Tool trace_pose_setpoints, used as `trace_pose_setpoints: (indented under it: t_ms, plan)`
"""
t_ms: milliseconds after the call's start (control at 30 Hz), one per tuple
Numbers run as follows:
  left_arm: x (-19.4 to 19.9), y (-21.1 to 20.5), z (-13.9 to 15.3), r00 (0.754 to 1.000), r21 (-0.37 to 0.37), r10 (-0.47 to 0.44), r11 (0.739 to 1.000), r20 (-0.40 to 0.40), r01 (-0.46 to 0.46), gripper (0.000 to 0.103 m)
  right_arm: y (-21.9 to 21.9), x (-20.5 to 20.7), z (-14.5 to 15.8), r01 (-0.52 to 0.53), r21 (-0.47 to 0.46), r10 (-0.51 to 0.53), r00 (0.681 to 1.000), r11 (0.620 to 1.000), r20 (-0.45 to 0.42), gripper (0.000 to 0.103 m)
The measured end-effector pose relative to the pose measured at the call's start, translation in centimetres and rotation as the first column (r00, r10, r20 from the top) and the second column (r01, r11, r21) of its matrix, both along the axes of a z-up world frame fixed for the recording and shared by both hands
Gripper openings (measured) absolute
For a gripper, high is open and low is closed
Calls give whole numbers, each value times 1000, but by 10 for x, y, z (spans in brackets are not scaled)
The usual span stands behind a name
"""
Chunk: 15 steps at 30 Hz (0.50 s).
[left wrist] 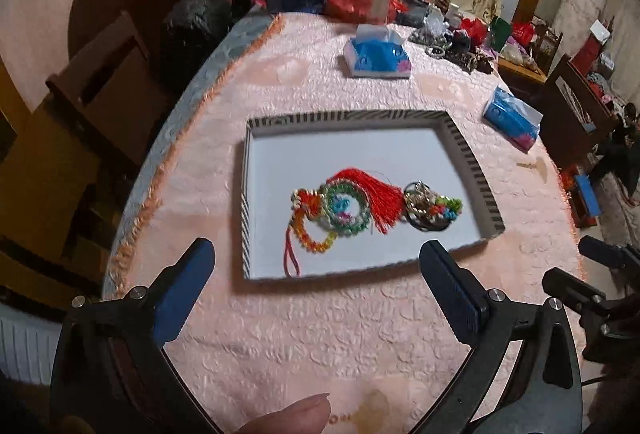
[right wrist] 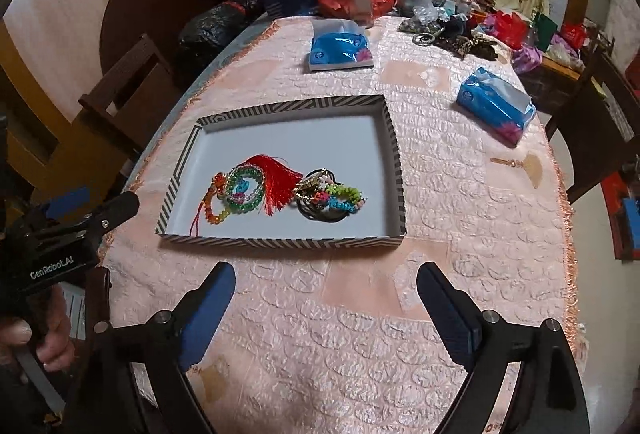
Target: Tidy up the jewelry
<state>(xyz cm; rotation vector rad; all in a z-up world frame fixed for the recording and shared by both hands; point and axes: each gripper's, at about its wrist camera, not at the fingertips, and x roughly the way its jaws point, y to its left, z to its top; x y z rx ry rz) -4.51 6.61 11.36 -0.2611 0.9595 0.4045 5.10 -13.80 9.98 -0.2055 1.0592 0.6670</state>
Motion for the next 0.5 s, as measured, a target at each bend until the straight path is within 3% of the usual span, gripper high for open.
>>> trace_pose_setpoints:
  t_ms: [200,500]
  plan:
    - [-2,-11,9,999,8,13,1000,-41,-13,102,0,-11,10,-12,-5,13,999,1000,33,91]
    - [-3,-24,13,999,28,-7,1000,-41,8,102,-5,-18,17,-7,-11,7,999,1000,50,91]
